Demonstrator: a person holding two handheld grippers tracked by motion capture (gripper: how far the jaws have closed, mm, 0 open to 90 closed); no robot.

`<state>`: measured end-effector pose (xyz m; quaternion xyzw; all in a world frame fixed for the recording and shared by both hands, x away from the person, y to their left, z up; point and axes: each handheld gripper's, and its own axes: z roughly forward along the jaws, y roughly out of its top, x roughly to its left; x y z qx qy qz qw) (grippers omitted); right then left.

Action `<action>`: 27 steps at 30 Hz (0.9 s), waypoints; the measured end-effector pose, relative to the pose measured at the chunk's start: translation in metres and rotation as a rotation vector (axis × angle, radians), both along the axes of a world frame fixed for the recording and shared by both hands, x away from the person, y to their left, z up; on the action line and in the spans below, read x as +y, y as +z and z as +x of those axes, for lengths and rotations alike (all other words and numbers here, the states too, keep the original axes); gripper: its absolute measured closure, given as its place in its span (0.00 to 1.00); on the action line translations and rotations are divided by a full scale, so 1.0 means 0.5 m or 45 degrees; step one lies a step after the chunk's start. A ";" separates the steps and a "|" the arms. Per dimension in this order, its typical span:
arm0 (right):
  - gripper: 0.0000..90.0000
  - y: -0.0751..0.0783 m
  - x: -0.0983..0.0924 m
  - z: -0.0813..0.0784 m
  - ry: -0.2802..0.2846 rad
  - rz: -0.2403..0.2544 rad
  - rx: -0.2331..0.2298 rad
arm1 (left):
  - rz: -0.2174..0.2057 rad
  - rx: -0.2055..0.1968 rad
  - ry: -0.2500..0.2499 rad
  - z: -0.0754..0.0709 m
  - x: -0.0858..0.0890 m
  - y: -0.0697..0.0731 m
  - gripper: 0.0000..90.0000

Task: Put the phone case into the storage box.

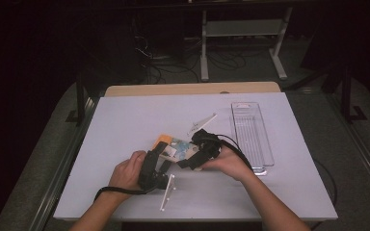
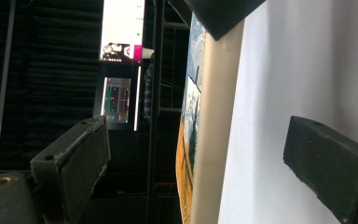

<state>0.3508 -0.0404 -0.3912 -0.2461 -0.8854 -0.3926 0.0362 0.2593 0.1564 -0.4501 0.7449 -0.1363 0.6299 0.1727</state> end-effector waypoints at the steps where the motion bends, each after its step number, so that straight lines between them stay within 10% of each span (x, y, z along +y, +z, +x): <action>1: 0.12 0.000 0.001 -0.001 0.001 0.000 0.001 | 0.001 -0.002 -0.001 0.000 0.000 0.000 0.08; 27: 0.12 0.000 0.006 -0.005 0.014 -0.003 0.006 | 0.050 -0.024 0.010 -0.003 -0.001 -0.001 0.35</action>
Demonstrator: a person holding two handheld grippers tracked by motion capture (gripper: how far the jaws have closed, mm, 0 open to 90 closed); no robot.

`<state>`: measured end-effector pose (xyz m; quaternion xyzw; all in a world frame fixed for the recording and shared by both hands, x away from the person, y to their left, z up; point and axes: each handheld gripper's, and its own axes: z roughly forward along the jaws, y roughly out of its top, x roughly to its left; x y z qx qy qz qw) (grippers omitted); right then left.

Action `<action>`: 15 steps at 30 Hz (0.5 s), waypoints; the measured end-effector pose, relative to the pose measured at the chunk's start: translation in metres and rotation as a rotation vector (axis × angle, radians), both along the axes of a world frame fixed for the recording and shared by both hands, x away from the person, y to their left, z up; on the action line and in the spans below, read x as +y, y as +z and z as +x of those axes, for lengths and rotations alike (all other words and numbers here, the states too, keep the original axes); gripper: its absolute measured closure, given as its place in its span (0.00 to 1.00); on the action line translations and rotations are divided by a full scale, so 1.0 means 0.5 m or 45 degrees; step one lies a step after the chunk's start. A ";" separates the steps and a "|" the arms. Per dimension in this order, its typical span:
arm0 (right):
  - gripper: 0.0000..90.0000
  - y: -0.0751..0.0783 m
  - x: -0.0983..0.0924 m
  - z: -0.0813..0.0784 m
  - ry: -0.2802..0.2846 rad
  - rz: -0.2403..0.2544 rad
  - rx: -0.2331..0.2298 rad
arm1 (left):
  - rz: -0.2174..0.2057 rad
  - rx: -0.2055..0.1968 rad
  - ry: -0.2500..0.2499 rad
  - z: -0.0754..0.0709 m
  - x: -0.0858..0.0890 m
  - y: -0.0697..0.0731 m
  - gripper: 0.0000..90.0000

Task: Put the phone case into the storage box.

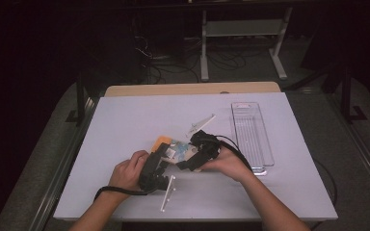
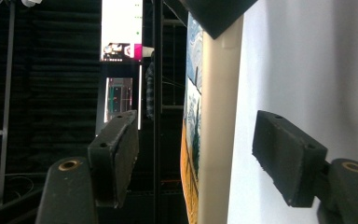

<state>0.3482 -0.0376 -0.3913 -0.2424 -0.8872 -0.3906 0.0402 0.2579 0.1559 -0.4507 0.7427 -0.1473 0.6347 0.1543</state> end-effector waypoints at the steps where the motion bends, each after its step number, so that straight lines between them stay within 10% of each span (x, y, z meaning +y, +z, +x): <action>1: 0.12 0.000 0.000 0.000 -0.003 0.001 0.000 | 0.006 -0.005 0.001 0.000 0.000 0.000 0.36; 15: 0.12 0.000 -0.003 0.002 -0.007 0.000 -0.005 | 0.022 -0.011 -0.009 -0.006 -0.005 0.007 0.54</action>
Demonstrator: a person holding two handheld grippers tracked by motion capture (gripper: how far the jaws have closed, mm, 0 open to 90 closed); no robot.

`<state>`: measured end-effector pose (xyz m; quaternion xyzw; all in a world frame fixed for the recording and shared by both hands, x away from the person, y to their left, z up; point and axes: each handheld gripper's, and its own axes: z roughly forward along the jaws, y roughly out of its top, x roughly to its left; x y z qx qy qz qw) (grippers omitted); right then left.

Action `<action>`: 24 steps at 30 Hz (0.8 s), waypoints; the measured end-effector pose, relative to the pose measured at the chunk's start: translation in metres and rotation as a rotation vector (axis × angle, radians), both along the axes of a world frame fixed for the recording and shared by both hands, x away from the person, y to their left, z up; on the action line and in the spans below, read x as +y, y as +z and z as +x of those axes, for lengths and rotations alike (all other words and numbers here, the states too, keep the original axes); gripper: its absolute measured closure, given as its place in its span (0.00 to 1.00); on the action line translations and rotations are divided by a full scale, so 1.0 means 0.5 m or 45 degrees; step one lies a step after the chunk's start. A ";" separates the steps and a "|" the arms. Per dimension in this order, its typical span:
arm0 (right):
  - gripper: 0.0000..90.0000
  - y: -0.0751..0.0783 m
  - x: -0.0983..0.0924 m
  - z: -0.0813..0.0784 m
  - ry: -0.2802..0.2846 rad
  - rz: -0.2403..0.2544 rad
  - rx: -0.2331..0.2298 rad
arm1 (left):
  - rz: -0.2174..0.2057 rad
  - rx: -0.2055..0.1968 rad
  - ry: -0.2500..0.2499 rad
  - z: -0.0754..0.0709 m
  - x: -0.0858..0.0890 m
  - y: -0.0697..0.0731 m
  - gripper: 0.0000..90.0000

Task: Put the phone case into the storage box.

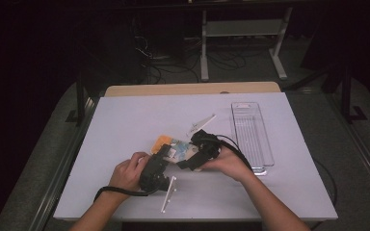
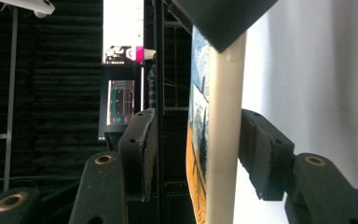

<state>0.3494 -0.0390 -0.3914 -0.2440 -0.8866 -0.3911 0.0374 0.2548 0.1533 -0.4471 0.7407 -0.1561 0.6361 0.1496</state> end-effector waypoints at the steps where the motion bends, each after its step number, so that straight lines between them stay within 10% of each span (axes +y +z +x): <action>1: 0.12 0.000 0.000 0.000 0.000 0.000 0.001 | 0.000 0.006 -0.002 0.000 0.000 0.000 0.55; 24: 0.12 0.000 -0.004 0.003 -0.005 0.006 0.007 | 0.051 0.016 -0.011 -0.007 -0.005 0.002 0.78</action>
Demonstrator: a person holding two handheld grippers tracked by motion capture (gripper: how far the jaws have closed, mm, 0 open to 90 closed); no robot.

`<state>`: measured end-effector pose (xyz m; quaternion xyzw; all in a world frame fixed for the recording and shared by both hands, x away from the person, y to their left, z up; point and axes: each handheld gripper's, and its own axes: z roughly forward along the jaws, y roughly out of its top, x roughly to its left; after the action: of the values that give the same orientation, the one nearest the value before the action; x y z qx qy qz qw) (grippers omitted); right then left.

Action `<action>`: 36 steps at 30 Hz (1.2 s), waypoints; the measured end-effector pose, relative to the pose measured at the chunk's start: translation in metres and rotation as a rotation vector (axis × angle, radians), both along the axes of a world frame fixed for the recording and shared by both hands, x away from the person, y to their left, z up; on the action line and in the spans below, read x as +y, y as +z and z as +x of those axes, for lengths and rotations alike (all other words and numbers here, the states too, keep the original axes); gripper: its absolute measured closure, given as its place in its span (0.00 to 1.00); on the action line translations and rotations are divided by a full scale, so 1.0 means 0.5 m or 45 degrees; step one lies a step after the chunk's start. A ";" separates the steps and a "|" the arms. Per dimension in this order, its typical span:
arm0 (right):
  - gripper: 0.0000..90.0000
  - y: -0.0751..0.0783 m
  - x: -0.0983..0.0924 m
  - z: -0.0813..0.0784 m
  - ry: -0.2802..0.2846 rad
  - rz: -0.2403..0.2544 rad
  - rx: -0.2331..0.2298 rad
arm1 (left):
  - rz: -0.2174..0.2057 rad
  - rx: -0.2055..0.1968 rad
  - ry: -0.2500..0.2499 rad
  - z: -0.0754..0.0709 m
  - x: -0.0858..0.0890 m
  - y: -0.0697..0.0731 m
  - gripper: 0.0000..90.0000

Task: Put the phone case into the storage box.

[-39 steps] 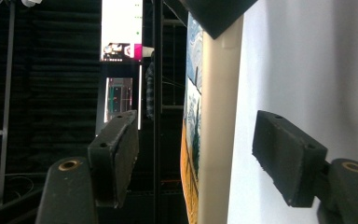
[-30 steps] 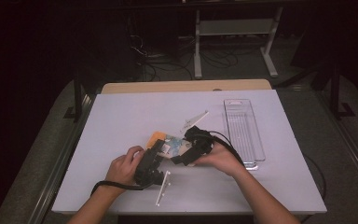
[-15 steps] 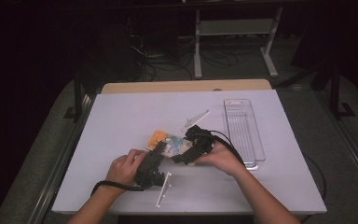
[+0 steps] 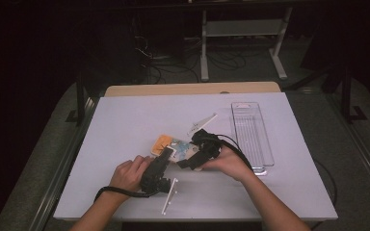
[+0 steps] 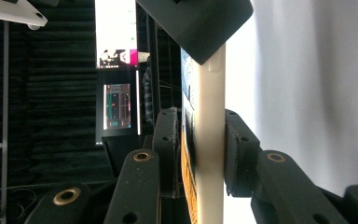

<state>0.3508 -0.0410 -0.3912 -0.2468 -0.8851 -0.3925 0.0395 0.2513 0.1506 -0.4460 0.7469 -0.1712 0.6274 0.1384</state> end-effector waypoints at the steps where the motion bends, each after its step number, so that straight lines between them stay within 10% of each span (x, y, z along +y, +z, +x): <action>1: 0.12 0.000 0.000 0.000 0.000 0.001 0.001 | 0.003 0.002 0.000 0.000 0.000 0.000 0.79; 36: 0.06 0.009 -0.009 -0.003 0.025 0.059 -0.032 | 0.012 0.005 0.015 -0.010 0.000 0.013 0.88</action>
<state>0.3495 -0.0456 -0.3865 -0.2321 -0.8786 -0.4157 0.0381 0.2462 0.1504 -0.4394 0.7498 -0.1693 0.6260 0.1315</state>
